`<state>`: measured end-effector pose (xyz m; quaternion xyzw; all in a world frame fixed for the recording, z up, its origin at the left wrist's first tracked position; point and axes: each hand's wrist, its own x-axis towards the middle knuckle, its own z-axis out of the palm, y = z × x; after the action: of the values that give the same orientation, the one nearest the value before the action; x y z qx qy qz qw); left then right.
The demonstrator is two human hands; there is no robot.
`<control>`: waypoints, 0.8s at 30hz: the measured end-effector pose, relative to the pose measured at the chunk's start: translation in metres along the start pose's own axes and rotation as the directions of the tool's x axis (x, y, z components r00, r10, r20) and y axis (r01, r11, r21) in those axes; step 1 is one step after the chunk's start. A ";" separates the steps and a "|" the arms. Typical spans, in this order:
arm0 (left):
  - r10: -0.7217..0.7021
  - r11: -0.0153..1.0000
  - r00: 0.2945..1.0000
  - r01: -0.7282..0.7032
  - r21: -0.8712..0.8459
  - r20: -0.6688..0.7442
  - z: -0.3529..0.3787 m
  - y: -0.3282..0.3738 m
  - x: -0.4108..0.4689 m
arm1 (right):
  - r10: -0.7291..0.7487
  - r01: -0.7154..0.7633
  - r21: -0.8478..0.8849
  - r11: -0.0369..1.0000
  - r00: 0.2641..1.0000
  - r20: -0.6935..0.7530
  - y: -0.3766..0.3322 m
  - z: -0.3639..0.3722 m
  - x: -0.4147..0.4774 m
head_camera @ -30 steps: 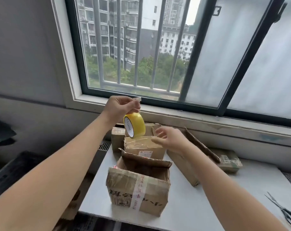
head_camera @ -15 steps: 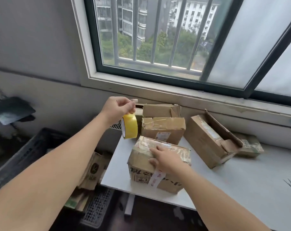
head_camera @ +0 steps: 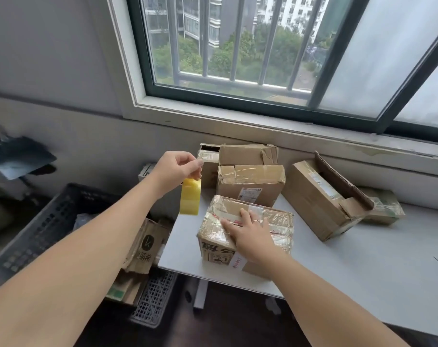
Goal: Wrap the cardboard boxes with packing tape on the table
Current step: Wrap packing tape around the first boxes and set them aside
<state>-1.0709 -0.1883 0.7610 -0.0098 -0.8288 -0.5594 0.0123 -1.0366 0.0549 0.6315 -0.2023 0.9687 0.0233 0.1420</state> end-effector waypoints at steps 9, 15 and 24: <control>0.082 0.987 0.975 -0.052 -0.149 0.206 0.028 0.021 0.003 | 0.051 -0.054 0.177 0.983 0.999 0.019 0.009 -0.004 0.002; 0.094 0.982 0.975 -0.059 -0.179 0.199 0.041 0.023 0.008 | 0.087 -0.002 0.481 0.877 0.984 -0.153 0.031 -0.018 0.000; 0.087 0.919 0.987 -0.028 -0.393 0.133 0.062 0.054 0.014 | 0.310 0.237 0.956 0.173 0.908 -0.281 0.035 -0.093 -0.031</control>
<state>-1.0838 -0.1102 0.7885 -0.0777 -0.6990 -0.7100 -0.0348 -1.0484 0.0895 0.7291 -0.0385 0.7629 -0.6448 0.0275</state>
